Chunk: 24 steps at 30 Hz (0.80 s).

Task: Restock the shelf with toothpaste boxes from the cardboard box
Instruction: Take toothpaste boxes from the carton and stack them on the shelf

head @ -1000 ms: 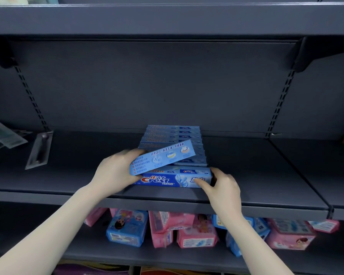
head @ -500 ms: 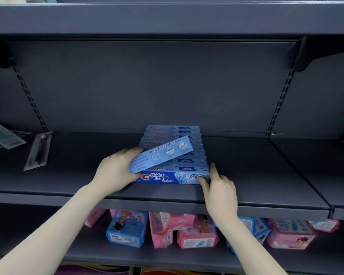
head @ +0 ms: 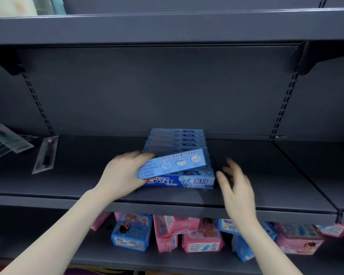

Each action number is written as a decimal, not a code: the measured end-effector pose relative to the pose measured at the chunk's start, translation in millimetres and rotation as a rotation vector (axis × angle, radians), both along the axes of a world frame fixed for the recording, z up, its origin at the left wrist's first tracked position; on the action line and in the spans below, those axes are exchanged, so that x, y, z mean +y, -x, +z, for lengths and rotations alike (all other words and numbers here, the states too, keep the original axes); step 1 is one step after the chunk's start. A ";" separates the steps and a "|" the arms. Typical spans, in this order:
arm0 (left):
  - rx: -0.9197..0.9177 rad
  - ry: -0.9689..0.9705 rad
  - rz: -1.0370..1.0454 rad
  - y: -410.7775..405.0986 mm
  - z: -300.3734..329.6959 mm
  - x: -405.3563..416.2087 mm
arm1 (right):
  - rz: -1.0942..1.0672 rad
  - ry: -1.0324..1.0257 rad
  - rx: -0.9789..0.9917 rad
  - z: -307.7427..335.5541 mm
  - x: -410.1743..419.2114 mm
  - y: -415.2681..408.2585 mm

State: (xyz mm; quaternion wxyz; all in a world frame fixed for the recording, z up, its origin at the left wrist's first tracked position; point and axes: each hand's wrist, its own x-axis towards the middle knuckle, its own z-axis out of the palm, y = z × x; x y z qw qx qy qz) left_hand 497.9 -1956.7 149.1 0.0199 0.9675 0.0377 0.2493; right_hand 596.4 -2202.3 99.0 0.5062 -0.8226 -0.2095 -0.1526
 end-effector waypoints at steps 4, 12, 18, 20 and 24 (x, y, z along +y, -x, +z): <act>-0.039 -0.054 -0.089 0.1 12.6 -8.3 | 0.176 -0.232 0.129 27.9 -4.4 1.2; -0.123 -0.141 -0.171 -3.0 19.2 -16.0 | 0.448 -0.354 0.286 47.5 -2.5 4.6; -0.104 -0.085 -0.008 -4.3 18.1 -9.1 | 0.474 -0.374 0.306 49.5 -7.6 1.9; -0.085 -0.047 0.025 -3.0 16.7 -8.4 | 0.472 -0.390 0.315 47.7 -9.0 0.3; 0.001 0.142 -0.050 -0.2 15.9 -7.7 | 0.475 -0.439 0.325 45.3 -12.9 -3.8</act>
